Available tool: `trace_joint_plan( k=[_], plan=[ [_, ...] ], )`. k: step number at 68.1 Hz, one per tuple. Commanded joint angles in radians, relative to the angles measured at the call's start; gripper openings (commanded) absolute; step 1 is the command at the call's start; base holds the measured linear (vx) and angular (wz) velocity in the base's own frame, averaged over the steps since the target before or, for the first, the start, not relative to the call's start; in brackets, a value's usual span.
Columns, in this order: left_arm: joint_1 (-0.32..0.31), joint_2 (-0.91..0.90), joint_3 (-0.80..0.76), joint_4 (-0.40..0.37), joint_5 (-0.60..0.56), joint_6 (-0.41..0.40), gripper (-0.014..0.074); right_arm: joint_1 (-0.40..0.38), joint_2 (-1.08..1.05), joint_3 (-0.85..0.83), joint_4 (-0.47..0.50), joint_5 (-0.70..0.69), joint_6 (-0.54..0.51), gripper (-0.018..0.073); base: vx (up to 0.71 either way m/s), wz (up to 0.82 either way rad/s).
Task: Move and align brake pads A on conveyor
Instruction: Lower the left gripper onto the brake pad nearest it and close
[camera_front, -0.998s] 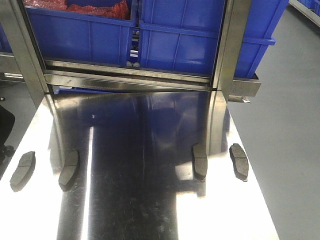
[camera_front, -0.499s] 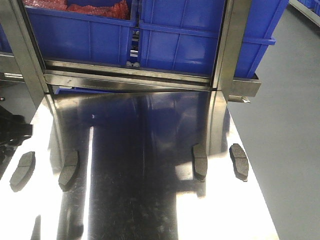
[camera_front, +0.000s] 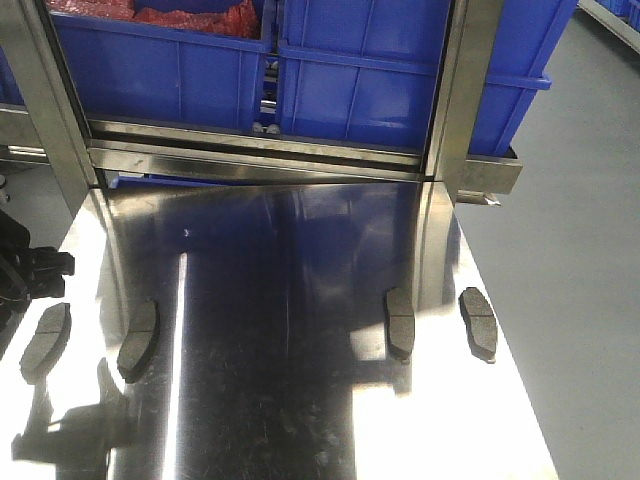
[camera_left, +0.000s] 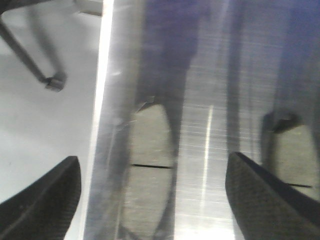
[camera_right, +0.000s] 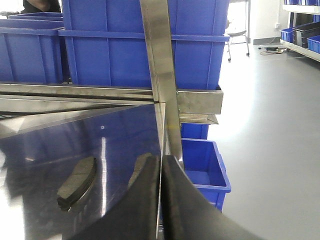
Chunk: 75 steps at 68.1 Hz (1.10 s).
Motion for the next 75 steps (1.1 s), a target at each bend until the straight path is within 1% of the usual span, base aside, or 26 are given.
trace_joint_plan(
  k=[1,25,32,75],
  plan=[
    [-0.001,-0.022,-0.032,-0.007,-0.027,0.016,0.0552,-0.007,-0.015,0.021,-0.003,-0.074,-0.004,-0.0008,0.00,0.00],
    [-0.001,0.078,-0.032,-0.007,-0.040,0.045,0.0552,-0.007,-0.015,0.021,-0.003,-0.074,-0.004,-0.0008,0.00,0.00],
    [-0.001,0.102,-0.032,-0.007,-0.043,0.066,0.0552,-0.007,-0.015,0.021,-0.003,-0.074,-0.004,-0.0008,0.00,0.00],
    [-0.001,0.157,-0.032,-0.007,-0.035,0.066,0.0552,-0.007,-0.015,0.021,-0.003,-0.074,-0.004,-0.0008,0.00,0.00]
  ],
)
